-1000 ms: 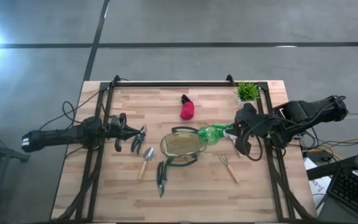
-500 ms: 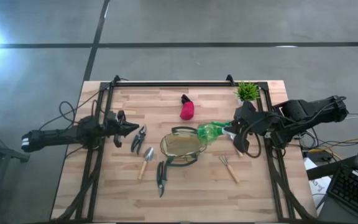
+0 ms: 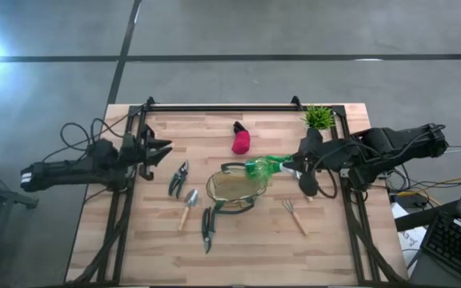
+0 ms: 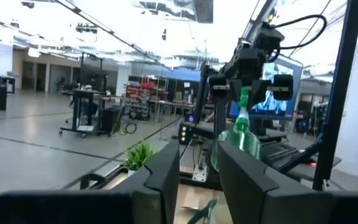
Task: Pick & Place Garden tools in Gardening bag
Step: Put the green spray bottle into the white gardening bag
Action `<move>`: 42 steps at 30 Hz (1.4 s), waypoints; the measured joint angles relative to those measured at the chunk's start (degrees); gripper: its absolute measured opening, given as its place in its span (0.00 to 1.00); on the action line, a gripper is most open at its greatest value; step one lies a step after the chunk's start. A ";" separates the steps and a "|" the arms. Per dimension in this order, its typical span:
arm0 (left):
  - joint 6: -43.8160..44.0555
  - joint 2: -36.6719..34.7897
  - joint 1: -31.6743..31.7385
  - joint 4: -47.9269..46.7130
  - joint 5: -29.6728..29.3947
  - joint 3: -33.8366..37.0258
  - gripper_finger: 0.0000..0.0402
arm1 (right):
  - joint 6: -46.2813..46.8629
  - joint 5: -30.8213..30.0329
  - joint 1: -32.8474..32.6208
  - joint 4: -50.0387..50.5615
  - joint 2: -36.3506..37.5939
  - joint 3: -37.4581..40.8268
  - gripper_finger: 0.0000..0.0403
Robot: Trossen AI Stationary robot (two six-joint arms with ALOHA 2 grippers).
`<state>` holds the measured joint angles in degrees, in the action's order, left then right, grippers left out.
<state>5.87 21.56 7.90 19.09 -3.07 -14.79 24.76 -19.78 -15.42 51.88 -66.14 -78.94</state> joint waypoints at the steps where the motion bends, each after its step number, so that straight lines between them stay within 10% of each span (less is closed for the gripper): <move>1: -0.05 2.19 0.02 -0.02 -0.08 -1.52 0.28 | -0.56 0.73 0.39 -0.46 -0.34 0.00 0.11; 7: -1.83 13.88 -0.05 -3.31 -5.20 -11.02 0.27 | -1.47 2.30 2.29 -0.70 -2.25 0.00 0.11; 29: -2.32 46.69 -0.44 -5.19 5.35 -36.33 0.27 | -6.59 11.37 4.80 -4.94 -5.94 -1.12 0.11; 42: -1.97 56.19 -0.39 -22.70 15.48 -50.48 0.27 | -14.41 13.80 7.94 -1.92 -12.94 -7.36 0.11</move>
<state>3.90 77.75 7.51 -3.61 12.41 -65.28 10.34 -5.97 -7.48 49.96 -79.08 -86.30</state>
